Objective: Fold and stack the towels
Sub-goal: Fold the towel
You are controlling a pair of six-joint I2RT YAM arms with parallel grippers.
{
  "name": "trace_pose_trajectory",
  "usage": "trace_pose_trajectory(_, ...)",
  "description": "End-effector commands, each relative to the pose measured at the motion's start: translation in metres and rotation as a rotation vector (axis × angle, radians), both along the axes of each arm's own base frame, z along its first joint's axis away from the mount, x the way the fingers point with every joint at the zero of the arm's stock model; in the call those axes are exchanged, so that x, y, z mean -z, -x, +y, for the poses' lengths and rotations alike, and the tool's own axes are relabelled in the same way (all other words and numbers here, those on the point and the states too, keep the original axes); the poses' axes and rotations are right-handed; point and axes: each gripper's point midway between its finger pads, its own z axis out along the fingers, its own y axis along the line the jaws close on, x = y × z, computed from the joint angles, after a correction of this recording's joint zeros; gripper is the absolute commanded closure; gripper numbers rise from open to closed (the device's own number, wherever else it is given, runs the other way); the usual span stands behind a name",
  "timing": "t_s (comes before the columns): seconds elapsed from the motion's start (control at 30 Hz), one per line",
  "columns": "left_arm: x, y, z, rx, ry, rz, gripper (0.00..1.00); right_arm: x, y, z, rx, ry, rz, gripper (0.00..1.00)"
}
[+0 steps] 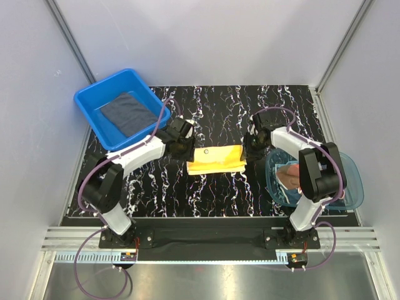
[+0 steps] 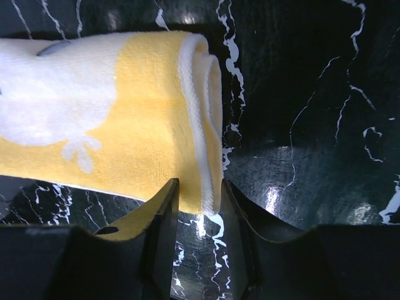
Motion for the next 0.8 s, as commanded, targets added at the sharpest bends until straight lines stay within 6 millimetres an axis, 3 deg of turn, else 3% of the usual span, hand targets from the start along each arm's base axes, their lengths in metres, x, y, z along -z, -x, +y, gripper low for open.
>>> trace_pose_trajectory(0.0,0.014,-0.006,-0.014,-0.067,0.075,0.004,0.54,0.009,0.0,0.001,0.013,0.024,-0.007,0.6)
trace_pose_trajectory(0.2,0.037,0.006,-0.015,-0.088,0.101,0.053,0.63,0.022,0.012,-0.001,0.017,0.028,0.025,0.64)
trace_pose_trajectory(0.43,0.029,0.003,-0.011,-0.088,0.086,0.036,0.73,0.015,0.013,-0.002,0.043,0.023,0.011,0.6)
trace_pose_trajectory(0.63,0.032,0.004,-0.013,-0.084,0.088,0.052,0.75,0.01,0.014,0.002,0.053,-0.001,0.002,0.62)
trace_pose_trajectory(0.77,0.034,0.006,-0.013,-0.083,0.083,0.064,0.86,0.01,0.013,0.001,0.055,0.004,0.003,0.78)
